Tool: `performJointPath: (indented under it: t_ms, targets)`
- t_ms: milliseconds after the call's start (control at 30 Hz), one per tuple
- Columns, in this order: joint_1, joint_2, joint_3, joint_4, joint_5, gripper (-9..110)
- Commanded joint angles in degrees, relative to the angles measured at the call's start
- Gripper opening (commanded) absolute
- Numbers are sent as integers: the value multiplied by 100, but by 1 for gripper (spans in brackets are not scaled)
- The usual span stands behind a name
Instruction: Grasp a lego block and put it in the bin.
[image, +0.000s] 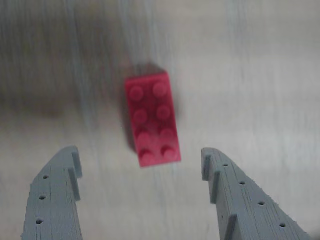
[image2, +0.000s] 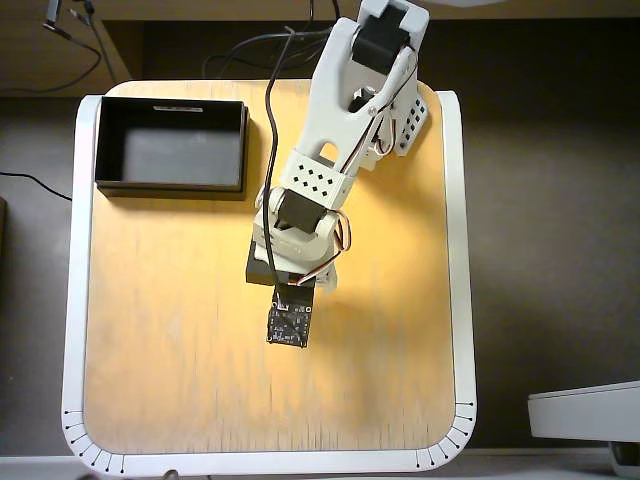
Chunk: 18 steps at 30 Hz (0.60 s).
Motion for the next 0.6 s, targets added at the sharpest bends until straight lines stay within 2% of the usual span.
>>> performJointPath:
  t_ms: [0,567]
  targets:
    - [123,-105,-765,-457,105,25]
    - [237,-563,-765,-923,193,24]
